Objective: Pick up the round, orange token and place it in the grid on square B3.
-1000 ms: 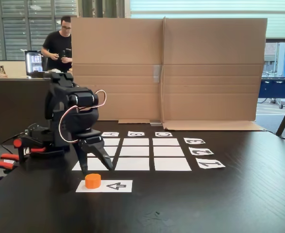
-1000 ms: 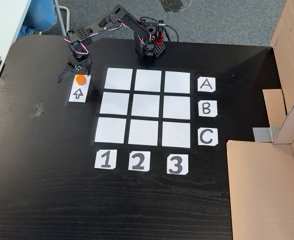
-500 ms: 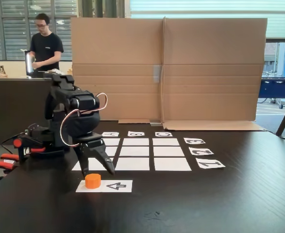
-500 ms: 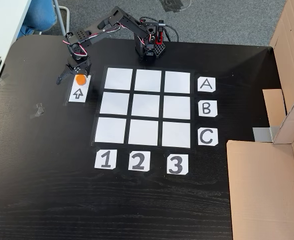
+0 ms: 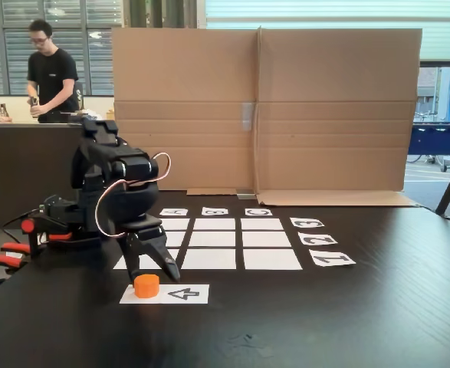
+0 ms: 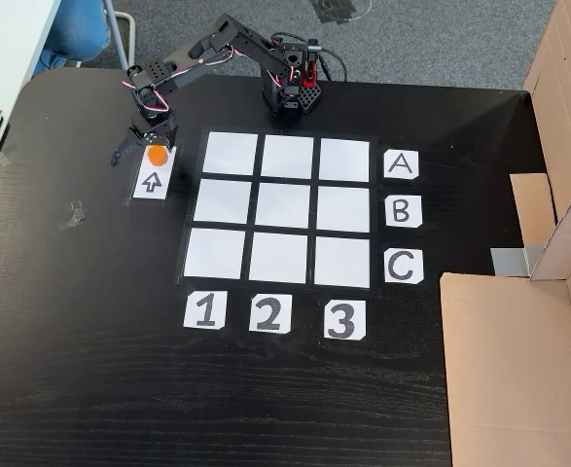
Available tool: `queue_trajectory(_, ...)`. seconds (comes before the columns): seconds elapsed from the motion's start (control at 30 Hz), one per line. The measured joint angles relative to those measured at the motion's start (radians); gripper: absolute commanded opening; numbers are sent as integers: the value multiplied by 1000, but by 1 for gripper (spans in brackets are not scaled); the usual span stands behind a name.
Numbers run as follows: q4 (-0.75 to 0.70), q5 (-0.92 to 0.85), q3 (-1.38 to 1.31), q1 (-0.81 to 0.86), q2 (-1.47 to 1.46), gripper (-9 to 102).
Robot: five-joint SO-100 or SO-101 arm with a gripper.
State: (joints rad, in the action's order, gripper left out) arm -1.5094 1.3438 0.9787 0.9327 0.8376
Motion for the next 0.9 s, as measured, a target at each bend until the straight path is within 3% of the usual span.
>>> queue_trajectory(0.1,2,11,0,8,-3,18)
queue_trajectory(0.17,15,20,0,12,-8,7)
queue_trajectory(0.37,46,20,-5,23,-14,-1)
queue_trajectory(0.9,66,-34,6,54,5,-1)
